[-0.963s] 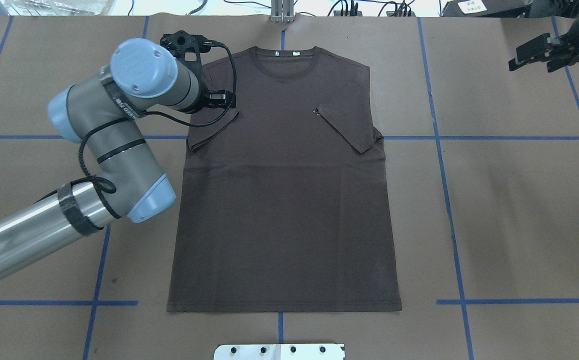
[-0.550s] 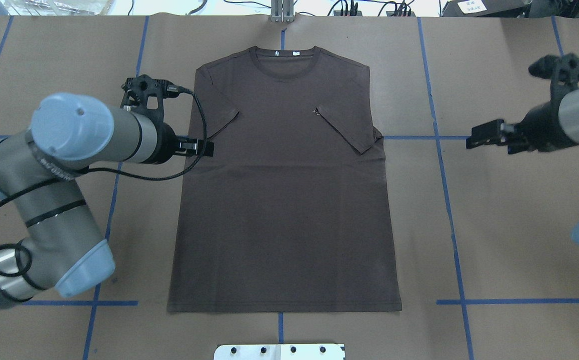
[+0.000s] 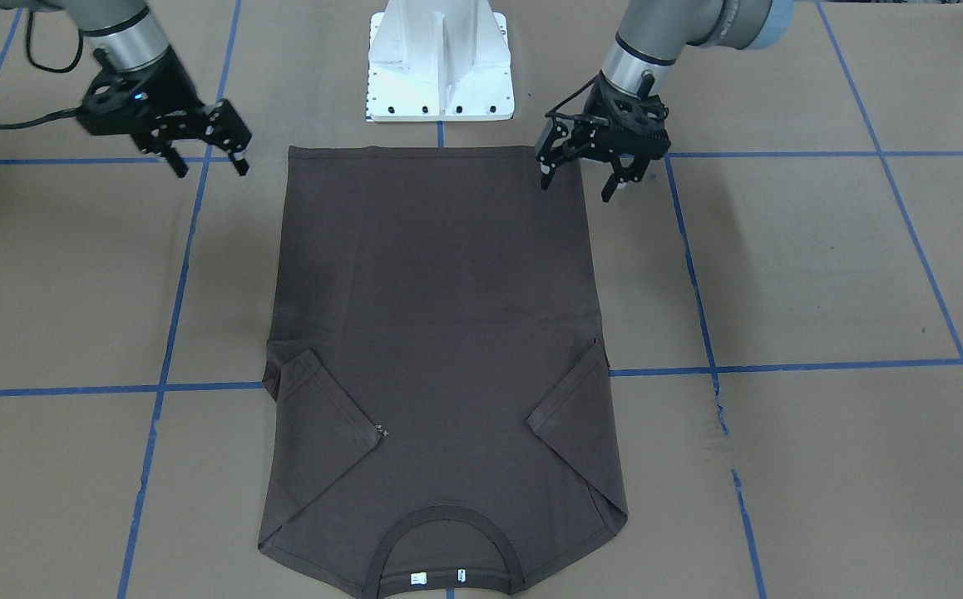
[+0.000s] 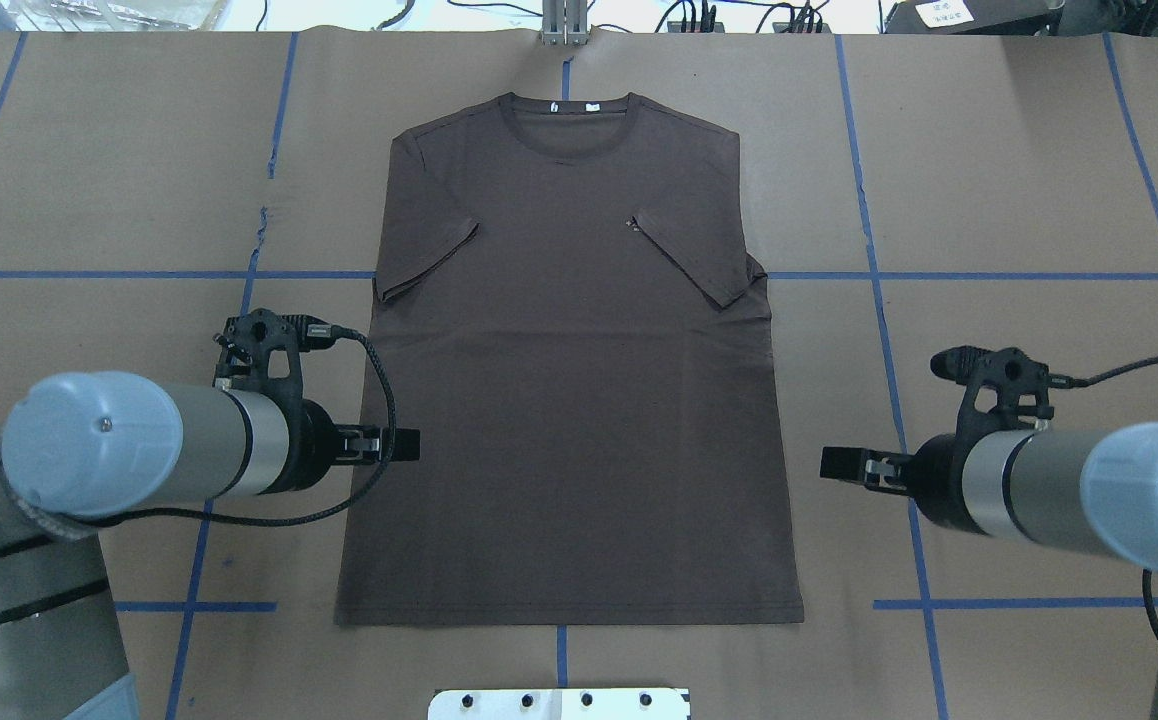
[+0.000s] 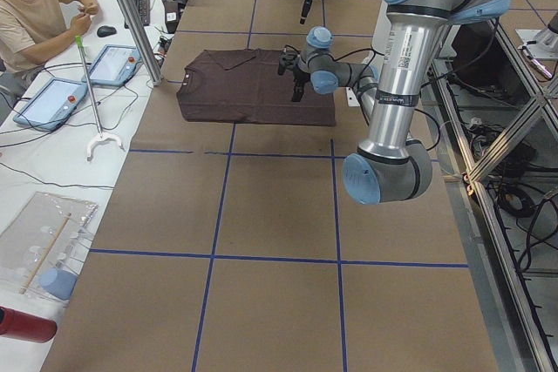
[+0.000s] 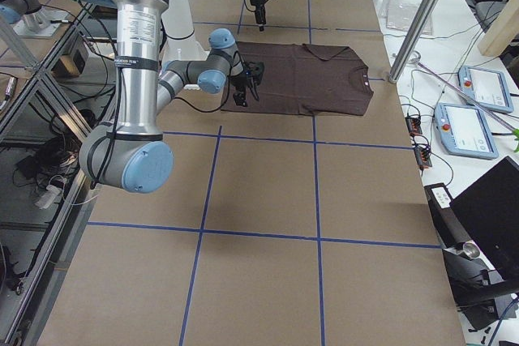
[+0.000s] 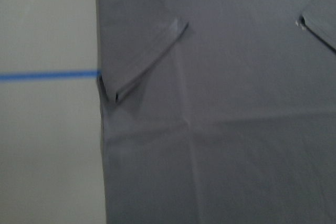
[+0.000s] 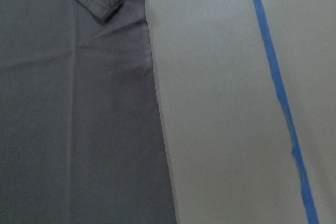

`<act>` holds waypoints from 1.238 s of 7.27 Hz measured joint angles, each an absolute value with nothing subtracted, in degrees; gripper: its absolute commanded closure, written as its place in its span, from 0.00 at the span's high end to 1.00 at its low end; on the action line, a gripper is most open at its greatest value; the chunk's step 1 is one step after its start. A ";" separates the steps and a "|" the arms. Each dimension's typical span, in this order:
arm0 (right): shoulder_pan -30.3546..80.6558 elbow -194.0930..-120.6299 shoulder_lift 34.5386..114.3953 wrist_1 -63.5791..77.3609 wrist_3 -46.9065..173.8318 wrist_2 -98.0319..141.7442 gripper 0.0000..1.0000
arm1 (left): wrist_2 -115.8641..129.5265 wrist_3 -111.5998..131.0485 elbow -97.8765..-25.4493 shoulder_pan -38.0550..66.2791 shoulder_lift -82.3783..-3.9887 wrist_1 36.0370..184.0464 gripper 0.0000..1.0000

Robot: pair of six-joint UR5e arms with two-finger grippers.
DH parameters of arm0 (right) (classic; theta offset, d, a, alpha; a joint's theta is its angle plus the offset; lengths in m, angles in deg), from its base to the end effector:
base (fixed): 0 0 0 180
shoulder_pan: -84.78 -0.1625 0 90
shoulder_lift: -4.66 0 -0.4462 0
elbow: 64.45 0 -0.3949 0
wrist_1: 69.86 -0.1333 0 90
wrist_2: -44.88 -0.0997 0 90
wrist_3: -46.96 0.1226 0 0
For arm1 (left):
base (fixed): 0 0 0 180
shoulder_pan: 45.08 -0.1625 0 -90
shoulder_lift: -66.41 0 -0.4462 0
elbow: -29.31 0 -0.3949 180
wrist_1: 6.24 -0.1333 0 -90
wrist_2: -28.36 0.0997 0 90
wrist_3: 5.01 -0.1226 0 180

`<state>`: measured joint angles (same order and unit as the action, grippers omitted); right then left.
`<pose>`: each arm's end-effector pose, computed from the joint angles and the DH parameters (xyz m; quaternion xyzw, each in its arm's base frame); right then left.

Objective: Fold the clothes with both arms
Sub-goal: 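Lower both grippers to the hem corners nearest the robot, then grasp the hem corners nearest the robot with both grippers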

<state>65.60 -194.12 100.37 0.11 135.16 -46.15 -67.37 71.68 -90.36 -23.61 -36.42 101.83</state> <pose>-0.3734 -0.2687 0.3773 0.0748 -0.4478 0.1306 0.8814 0.4633 -0.3123 0.3039 0.1093 0.4935 -0.0362 0.8621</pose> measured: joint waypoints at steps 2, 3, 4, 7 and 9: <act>72.16 -194.89 101.37 0.15 138.80 -40.00 1.00 | -62.10 79.79 -90.09 -31.14 -33.34 101.68 0.74; 72.99 -194.94 101.46 0.14 139.16 -39.20 1.00 | -60.91 81.36 -89.15 -33.20 -32.75 101.57 0.74; 73.25 -194.95 101.47 0.15 139.28 -38.93 1.00 | -60.12 81.96 -88.19 -34.51 -32.38 101.51 0.72; 73.35 -194.97 101.44 0.15 139.33 -38.76 1.00 | -59.38 82.26 -87.37 -36.11 -31.03 101.46 0.70; 73.40 -194.97 101.45 0.11 139.33 -38.77 1.00 | -59.45 82.27 -87.33 -37.02 -30.84 101.43 0.59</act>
